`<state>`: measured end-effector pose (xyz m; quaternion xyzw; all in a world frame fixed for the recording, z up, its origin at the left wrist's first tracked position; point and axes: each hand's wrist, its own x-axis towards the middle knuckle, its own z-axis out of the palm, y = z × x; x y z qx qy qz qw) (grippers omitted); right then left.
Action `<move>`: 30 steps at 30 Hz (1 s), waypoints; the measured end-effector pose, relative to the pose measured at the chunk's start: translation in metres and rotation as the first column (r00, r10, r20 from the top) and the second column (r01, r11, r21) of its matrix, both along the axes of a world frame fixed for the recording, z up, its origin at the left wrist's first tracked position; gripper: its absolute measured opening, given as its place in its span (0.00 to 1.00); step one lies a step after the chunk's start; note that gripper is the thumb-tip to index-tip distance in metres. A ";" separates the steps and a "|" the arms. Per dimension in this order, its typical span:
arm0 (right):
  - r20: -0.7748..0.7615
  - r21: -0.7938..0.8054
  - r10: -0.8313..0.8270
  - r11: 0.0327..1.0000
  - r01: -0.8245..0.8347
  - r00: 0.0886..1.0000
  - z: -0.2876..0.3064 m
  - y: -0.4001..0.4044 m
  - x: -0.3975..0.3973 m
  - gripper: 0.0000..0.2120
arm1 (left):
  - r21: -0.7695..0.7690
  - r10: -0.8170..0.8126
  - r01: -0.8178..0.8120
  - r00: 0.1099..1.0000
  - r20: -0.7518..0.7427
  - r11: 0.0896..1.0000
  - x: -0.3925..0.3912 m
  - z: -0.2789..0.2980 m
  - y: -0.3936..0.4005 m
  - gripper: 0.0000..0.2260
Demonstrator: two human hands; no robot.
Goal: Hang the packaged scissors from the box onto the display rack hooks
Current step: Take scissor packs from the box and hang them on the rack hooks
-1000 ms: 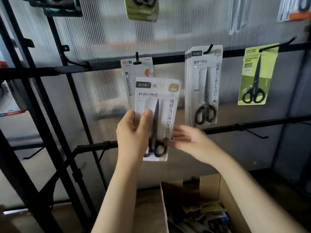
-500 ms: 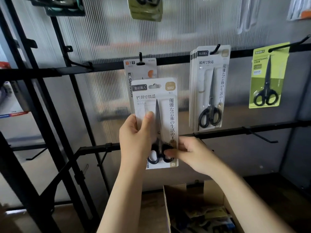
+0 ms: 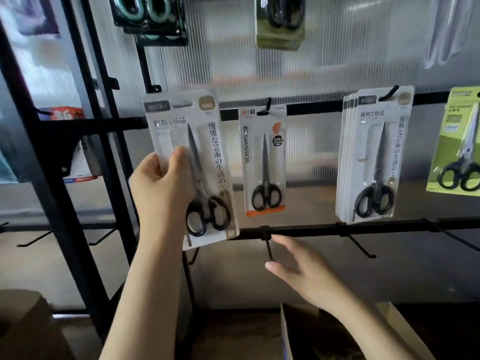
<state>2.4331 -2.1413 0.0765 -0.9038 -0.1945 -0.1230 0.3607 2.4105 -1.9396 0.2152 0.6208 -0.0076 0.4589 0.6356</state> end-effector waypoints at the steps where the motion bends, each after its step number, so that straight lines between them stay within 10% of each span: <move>1: 0.014 -0.024 0.001 1.000 -0.001 1.000 -0.002 0.001 0.001 0.30 | -0.013 -0.007 0.008 1.000 0.012 1.000 0.001 0.003 0.005 0.16; 19: 0.054 -0.211 -0.002 0.977 0.014 0.999 -0.023 0.007 0.012 0.35 | 0.015 0.008 -0.006 0.993 -0.118 1.000 0.029 0.010 0.050 0.03; 30: 0.017 -0.300 -0.039 0.953 0.042 0.999 -0.038 -0.015 0.016 0.35 | 0.026 0.025 -0.018 0.951 -0.308 1.000 0.079 -0.003 0.049 0.12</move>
